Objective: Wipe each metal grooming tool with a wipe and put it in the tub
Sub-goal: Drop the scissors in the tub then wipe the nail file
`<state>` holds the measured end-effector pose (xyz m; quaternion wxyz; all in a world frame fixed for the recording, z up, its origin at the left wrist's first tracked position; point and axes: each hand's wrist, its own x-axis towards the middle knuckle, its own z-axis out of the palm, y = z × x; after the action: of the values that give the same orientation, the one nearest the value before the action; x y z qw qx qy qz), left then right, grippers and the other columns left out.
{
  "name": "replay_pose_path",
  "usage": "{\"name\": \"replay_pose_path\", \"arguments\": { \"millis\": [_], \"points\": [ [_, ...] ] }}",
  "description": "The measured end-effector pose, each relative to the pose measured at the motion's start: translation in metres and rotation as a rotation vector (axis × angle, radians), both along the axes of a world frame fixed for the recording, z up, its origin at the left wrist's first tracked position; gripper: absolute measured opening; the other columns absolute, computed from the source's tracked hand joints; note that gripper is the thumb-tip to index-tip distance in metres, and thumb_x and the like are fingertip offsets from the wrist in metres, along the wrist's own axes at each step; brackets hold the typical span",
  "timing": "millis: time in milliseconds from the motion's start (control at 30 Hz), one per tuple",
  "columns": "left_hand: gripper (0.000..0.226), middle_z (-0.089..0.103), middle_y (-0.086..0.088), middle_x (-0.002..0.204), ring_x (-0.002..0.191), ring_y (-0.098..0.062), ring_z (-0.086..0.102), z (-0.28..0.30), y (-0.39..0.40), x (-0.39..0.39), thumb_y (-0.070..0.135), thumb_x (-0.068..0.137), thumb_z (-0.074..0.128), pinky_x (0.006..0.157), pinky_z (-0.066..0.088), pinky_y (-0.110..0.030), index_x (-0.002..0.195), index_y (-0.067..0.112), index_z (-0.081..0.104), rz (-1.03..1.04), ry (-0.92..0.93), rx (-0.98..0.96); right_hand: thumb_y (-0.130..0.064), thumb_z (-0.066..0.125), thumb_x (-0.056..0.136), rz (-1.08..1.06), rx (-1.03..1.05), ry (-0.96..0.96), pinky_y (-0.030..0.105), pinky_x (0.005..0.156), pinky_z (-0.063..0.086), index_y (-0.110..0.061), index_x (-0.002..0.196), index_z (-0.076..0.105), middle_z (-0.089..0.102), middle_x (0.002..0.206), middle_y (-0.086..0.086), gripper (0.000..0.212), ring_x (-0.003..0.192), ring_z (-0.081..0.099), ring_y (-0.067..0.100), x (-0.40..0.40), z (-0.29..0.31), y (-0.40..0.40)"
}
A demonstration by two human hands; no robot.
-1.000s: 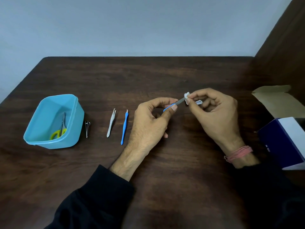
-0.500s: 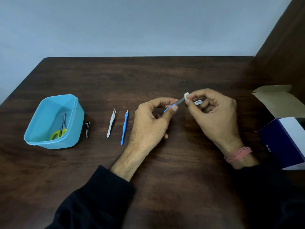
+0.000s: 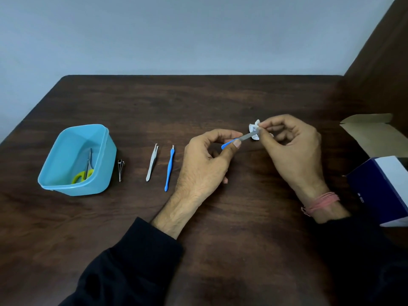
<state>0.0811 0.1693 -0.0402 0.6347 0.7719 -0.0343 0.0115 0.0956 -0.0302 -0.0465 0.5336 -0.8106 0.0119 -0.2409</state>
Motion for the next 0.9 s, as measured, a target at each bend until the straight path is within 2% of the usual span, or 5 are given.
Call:
{"name": "replay_pose_path", "arguments": {
  "millis": [100,167,533,833,900],
  "points": [
    [0.011,0.077,0.007,0.089,0.056,-0.010,0.065,0.002,-0.001,-0.001,0.023,0.104,0.079,0.048,0.056,-0.030,0.110,0.031,0.085,0.005,0.003,-0.023,-0.020,0.085,0.096,0.037,0.032,0.033,0.032,0.057,0.054,-0.025,0.098,0.081,0.080,0.088,-0.005,0.007,0.066,0.071,0.017,-0.001,0.000,0.000],
    [0.010,0.079,0.006,0.098,0.064,-0.010,0.072,0.004,0.000,-0.001,0.023,0.104,0.080,0.049,0.060,-0.032,0.108,0.031,0.085,0.006,0.013,-0.024,-0.017,0.085,0.097,0.085,0.050,0.057,0.028,0.054,0.053,-0.023,0.098,0.079,0.079,0.089,-0.004,0.008,0.066,0.071,0.020,-0.003,0.003,0.000],
    [0.011,0.084,0.001,0.101,0.097,-0.017,0.082,0.007,0.004,-0.005,0.024,0.102,0.083,0.063,0.069,-0.040,0.112,0.020,0.084,-0.034,0.028,-0.115,-0.006,0.079,0.100,0.315,0.278,0.112,0.024,0.045,0.050,-0.014,0.103,0.077,0.082,0.094,0.006,0.008,0.060,0.067,0.014,-0.015,0.005,0.018],
    [0.017,0.086,0.004,0.098,0.088,-0.027,0.080,0.022,0.027,-0.046,0.024,0.098,0.087,0.057,0.064,-0.032,0.115,0.020,0.085,0.167,-0.039,-0.194,-0.003,0.074,0.102,0.422,0.368,0.082,0.022,0.045,0.048,-0.014,0.103,0.076,0.080,0.087,-0.001,0.011,0.061,0.066,0.011,-0.033,0.013,0.052],
    [0.018,0.086,0.005,0.095,0.076,-0.012,0.077,0.025,0.041,-0.059,0.023,0.095,0.091,0.060,0.058,-0.024,0.111,0.020,0.085,0.263,-0.083,-0.196,-0.002,0.074,0.102,0.453,0.387,0.079,0.022,0.045,0.048,-0.014,0.102,0.075,0.079,0.087,0.000,0.012,0.060,0.065,0.011,-0.037,0.017,0.069]
  ]
}}
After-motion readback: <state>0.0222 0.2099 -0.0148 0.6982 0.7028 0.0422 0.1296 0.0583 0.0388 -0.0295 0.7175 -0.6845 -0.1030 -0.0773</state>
